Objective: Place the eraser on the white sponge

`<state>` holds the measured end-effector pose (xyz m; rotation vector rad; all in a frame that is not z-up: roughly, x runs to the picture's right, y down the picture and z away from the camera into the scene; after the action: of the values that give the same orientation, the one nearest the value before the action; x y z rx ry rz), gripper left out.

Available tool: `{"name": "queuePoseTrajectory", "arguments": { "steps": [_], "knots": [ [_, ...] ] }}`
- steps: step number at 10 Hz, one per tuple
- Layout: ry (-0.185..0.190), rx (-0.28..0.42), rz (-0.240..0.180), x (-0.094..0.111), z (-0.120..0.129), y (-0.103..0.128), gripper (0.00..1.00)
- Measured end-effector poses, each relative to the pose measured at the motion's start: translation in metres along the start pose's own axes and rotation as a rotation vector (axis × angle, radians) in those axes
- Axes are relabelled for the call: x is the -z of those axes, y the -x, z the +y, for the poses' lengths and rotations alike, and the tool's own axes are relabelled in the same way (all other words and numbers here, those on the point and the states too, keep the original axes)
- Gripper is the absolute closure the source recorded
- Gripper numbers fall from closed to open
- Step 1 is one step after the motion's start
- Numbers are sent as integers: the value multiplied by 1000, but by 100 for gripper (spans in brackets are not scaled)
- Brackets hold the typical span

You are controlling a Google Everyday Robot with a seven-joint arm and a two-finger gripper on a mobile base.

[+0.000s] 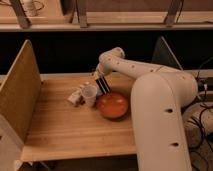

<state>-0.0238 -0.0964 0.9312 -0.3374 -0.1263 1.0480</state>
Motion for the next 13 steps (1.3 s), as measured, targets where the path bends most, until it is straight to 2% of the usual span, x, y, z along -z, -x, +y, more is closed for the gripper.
{"name": "queuePoseTrajectory", "arguments": {
  "steps": [2, 4, 6, 10, 12, 13],
  "knots": [
    [-32, 25, -22, 3, -22, 10, 100],
    [-38, 58, -26, -7, -37, 12, 100],
    [-9, 64, -18, -24, -40, 2, 100],
    [79, 3, 0, -59, -28, -25, 100],
    [82, -10, 7, -58, -25, -27, 100],
    [72, -9, 14, -52, -23, -26, 100]
  ]
}}
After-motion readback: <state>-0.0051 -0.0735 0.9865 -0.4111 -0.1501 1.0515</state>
